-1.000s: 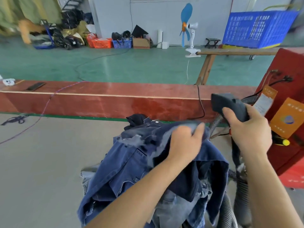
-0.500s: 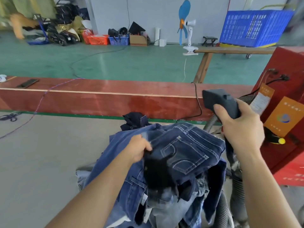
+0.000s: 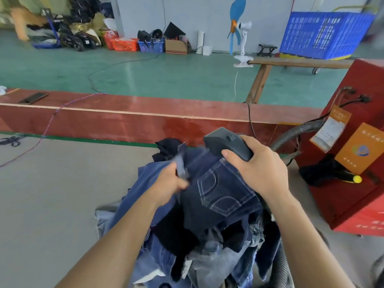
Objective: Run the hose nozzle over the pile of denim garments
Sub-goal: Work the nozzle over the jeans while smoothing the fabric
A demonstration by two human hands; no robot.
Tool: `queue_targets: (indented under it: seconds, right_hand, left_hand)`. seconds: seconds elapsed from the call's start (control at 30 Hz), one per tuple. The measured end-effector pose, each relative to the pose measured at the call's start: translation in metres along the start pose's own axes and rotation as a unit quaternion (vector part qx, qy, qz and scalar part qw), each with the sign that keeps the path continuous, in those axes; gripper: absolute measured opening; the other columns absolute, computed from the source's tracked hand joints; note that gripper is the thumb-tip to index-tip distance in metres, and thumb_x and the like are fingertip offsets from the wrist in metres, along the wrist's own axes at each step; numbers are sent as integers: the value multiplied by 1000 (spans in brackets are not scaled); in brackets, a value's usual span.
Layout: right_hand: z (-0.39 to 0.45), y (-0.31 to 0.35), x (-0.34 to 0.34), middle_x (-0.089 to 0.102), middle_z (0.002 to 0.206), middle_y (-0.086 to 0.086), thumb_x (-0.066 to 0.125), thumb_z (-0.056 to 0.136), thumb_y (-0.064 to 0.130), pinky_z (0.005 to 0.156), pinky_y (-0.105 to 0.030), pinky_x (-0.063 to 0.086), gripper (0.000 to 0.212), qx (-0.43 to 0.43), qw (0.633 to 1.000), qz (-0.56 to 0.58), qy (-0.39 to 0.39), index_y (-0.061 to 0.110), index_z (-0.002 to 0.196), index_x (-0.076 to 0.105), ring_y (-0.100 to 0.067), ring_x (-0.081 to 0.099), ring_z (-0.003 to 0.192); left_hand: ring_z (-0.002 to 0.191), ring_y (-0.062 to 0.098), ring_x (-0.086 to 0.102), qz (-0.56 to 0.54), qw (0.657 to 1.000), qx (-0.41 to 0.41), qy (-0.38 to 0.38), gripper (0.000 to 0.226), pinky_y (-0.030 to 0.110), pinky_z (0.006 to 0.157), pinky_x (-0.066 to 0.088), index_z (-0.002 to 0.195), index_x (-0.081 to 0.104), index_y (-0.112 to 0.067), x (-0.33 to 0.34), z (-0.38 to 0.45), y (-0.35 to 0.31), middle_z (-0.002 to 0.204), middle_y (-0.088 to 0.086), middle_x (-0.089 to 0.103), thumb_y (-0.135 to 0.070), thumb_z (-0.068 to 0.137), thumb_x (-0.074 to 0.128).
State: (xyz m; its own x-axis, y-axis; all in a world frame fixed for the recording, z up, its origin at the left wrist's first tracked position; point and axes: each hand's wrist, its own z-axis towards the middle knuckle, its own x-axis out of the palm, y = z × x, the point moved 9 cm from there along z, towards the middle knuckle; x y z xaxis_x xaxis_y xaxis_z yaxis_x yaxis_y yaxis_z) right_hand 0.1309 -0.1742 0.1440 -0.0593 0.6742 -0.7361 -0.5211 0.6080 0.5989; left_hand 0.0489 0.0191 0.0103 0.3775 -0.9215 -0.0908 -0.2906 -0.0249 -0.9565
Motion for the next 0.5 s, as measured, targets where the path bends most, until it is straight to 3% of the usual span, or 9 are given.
queue_targets:
  seconds: [0.07, 0.13, 0.17, 0.23, 0.27, 0.33, 0.4, 0.43, 0.5]
  right_hand:
    - [0, -1, 2, 59, 84, 21, 60, 84, 58, 65, -28, 42, 42, 3, 1000, 1, 7, 41, 122, 55, -14, 59, 81]
    - [1, -3, 2, 57, 82, 22, 60, 84, 58, 65, -28, 40, 42, 3, 1000, -1, 4, 41, 121, 55, -12, 55, 77]
    - [2, -4, 3, 57, 81, 22, 60, 83, 59, 64, -28, 40, 41, 2, 1000, -5, 4, 42, 120, 55, -12, 54, 76]
    - [2, -4, 3, 58, 80, 22, 59, 82, 60, 65, -29, 40, 40, 3, 1000, -14, 1, 44, 118, 55, -12, 55, 76]
    - [2, -4, 2, 57, 79, 22, 59, 82, 61, 65, -29, 40, 40, 4, 1000, -15, -3, 44, 118, 55, -12, 54, 76]
    - [2, -4, -1, 56, 78, 22, 59, 82, 61, 66, -29, 39, 40, 7, 1000, -16, -13, 43, 118, 56, -13, 53, 76]
    - [1, -4, -2, 56, 79, 20, 60, 82, 59, 65, -29, 40, 42, 6, 1000, -16, -18, 41, 120, 56, -13, 53, 75]
    - [1, -3, -1, 58, 81, 19, 60, 83, 58, 65, -29, 41, 43, 4, 1000, -16, -18, 39, 121, 56, -13, 55, 75]
    - [1, -2, 1, 60, 84, 17, 60, 83, 58, 65, -28, 42, 44, 4, 1000, -18, -14, 38, 123, 56, -14, 58, 77]
  left_hand:
    - [111, 25, 54, 155, 984, -84, 30, 53, 35, 90, 47, 131, 46, -5, -1, -5, 44, 123, 6, 57, 9, 82, 62]
    - [106, 27, 59, 157, 984, -67, -52, 30, 39, 91, 48, 107, 58, -9, -10, -9, 47, 110, 7, 65, 1, 81, 67]
    - [101, 29, 61, 173, 973, -31, -149, 19, 39, 88, 46, 95, 60, -10, -22, -13, 36, 100, 7, 67, -2, 80, 67]
    - [104, 34, 58, 296, 882, 114, -350, 17, 35, 91, 37, 98, 63, -7, -31, -34, -9, 103, 10, 65, -4, 81, 66]
    - [110, 36, 56, 332, 845, 210, -364, 23, 32, 95, 33, 106, 63, -4, -16, -42, -27, 111, 13, 63, -6, 83, 66]
    - [135, 33, 37, 409, 848, 284, -183, 47, 31, 112, 22, 135, 48, -2, 43, -35, -33, 143, 14, 45, -26, 95, 54]
    - [149, 25, -3, 546, 806, 227, 27, 73, 40, 119, -1, 154, 11, -7, 96, -20, 5, 162, 9, -1, -51, 100, 32]
    - [148, 23, -15, 604, 767, 202, 74, 79, 44, 119, -9, 154, -3, -10, 110, -16, 22, 161, 8, -16, -58, 98, 26]
    - [146, 24, -21, 664, 722, 174, 92, 85, 50, 118, -13, 153, -11, -11, 125, -7, 39, 159, 10, -23, -62, 96, 26]
